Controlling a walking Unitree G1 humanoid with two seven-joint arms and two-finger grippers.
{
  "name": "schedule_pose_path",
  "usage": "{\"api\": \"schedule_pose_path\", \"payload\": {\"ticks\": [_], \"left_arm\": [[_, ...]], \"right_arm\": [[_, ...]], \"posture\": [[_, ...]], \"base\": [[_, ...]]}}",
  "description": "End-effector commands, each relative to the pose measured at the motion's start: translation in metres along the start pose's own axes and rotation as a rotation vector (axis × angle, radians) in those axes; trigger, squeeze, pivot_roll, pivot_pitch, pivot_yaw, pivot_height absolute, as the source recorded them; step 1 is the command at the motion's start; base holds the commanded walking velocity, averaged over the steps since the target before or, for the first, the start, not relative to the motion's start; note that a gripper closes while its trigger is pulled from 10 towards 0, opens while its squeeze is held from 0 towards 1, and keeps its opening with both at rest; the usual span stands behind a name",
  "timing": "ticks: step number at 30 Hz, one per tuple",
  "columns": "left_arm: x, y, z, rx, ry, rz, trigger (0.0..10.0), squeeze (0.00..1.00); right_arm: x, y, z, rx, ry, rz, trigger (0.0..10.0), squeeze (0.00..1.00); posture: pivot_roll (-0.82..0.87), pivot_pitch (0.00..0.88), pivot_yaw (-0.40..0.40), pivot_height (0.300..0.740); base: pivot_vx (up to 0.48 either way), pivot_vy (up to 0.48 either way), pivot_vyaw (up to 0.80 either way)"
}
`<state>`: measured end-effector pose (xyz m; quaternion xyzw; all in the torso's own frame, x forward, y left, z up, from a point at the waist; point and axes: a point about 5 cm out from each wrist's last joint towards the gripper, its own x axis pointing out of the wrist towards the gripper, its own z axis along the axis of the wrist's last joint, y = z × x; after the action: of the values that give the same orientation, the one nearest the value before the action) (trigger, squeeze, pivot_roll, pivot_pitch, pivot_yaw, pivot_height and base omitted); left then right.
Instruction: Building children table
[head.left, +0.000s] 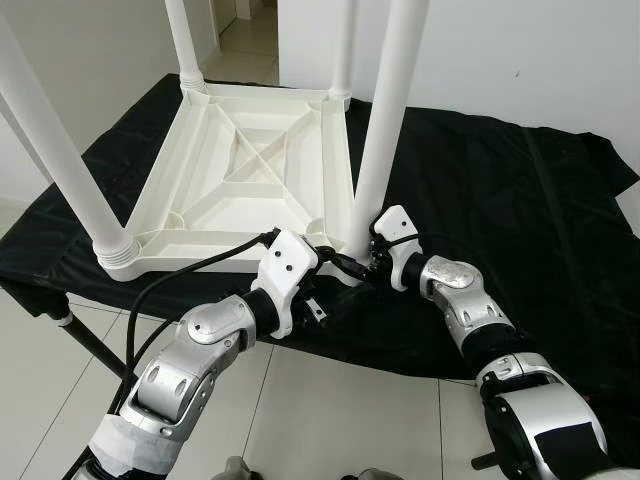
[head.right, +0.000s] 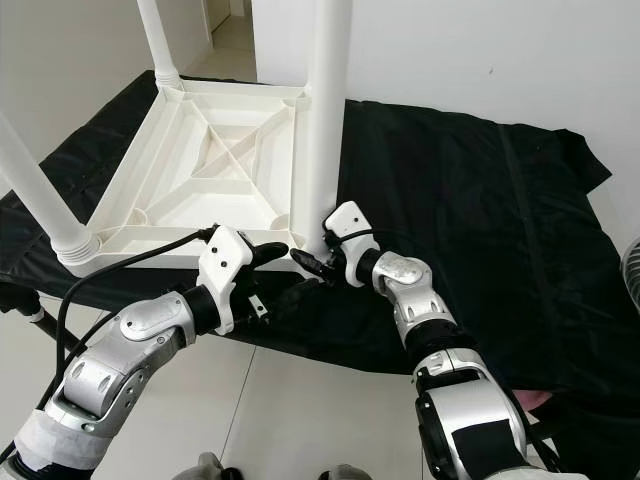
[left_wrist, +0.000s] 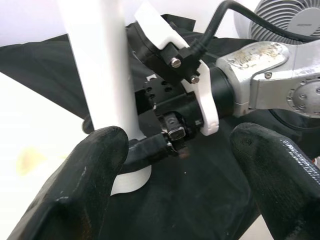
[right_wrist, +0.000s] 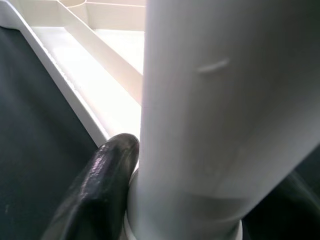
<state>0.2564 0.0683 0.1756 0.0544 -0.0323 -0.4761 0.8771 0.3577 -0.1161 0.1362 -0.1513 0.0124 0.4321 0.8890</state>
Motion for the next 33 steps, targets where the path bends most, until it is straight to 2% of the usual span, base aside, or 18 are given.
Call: {"api": "schedule_pose_path", "payload": {"ticks": [1, 12, 13, 17, 19, 20, 23, 24, 25, 27, 29, 31, 32, 33], "left_arm": [[0.000, 0.000, 0.001, 0.000, 0.000, -0.012, 10.0, 0.00], [-0.001, 0.000, 0.001, -0.002, -0.001, -0.011, 10.0, 0.00], [0.000, 0.000, 0.001, -0.002, -0.001, -0.012, 10.0, 0.00], [-0.001, -0.001, 0.001, -0.003, 0.000, -0.014, 10.0, 0.00], [0.000, -0.003, 0.000, -0.006, 0.001, -0.019, 10.0, 0.00], [0.000, -0.003, 0.000, -0.006, 0.001, -0.019, 10.0, 0.00], [0.000, -0.006, -0.001, -0.010, 0.001, -0.026, 10.0, 0.00], [0.000, -0.006, -0.001, -0.010, 0.001, -0.026, 10.0, 0.00], [0.001, -0.006, -0.002, -0.010, 0.001, -0.027, 10.0, 0.00], [0.001, -0.006, -0.002, -0.010, 0.001, -0.027, 10.0, 0.00], [0.001, -0.005, -0.002, -0.010, 0.000, -0.028, 10.0, 0.00], [0.001, -0.005, -0.002, -0.010, 0.000, -0.028, 10.0, 0.00], [0.002, -0.005, -0.002, -0.009, 0.000, -0.027, 10.0, 0.00], [0.002, -0.005, -0.002, -0.009, 0.000, -0.027, 10.0, 0.00]], "right_arm": [[0.005, 0.005, -0.003, 0.002, 0.027, 0.054, 0.0, 0.00], [-0.001, 0.000, -0.006, 0.005, 0.026, 0.037, 0.0, 0.00], [-0.002, -0.002, -0.007, 0.007, 0.024, 0.010, 10.0, 0.00], [-0.005, -0.005, -0.007, 0.015, 0.019, -0.037, 10.0, 0.00], [-0.009, -0.010, -0.004, 0.032, -0.018, -0.152, 10.0, 0.00], [-0.009, -0.010, -0.004, 0.032, -0.018, -0.152, 10.0, 0.00], [-0.012, -0.009, -0.002, 0.072, -0.052, -0.272, 10.0, 0.00], [-0.012, -0.009, -0.002, 0.072, -0.052, -0.272, 10.0, 0.00], [-0.012, -0.009, -0.001, 0.087, -0.056, -0.325, 10.0, 0.00], [-0.012, -0.009, -0.001, 0.087, -0.056, -0.325, 10.0, 0.00], [-0.011, -0.003, 0.001, 0.139, -0.078, -0.501, 10.0, 0.00], [-0.011, -0.003, 0.001, 0.139, -0.078, -0.501, 10.0, 0.00], [-0.011, 0.001, 0.002, 0.160, -0.082, -0.590, 10.0, 0.00], [-0.011, 0.001, 0.002, 0.160, -0.082, -0.590, 10.0, 0.00]], "posture": [[-0.04, 0.040, 0.000, 0.740], [-0.04, 0.045, -0.001, 0.740], [-0.05, 0.043, -0.002, 0.740], [-0.05, 0.043, -0.006, 0.740], [-0.05, 0.041, -0.012, 0.740], [-0.05, 0.041, -0.012, 0.740], [-0.05, 0.035, -0.018, 0.740], [-0.05, 0.035, -0.018, 0.740], [-0.05, 0.035, -0.018, 0.740], [-0.05, 0.035, -0.018, 0.740], [-0.05, 0.030, -0.026, 0.740], [-0.05, 0.030, -0.026, 0.740], [-0.05, 0.030, -0.026, 0.740], [-0.05, 0.030, -0.026, 0.740]], "base": [[0.000, 0.000, 0.00], [0.000, 0.000, 0.00], [0.000, 0.000, 0.00], [0.000, 0.000, 0.00], [0.000, 0.000, 0.00], [0.000, 0.000, 0.00], [0.000, 0.000, 0.00], [0.000, 0.000, 0.00], [0.000, 0.000, 0.00], [0.000, 0.000, 0.00], [0.000, 0.000, 0.00], [0.000, 0.000, 0.00], [0.000, 0.000, 0.00], [0.000, 0.000, 0.00]]}}
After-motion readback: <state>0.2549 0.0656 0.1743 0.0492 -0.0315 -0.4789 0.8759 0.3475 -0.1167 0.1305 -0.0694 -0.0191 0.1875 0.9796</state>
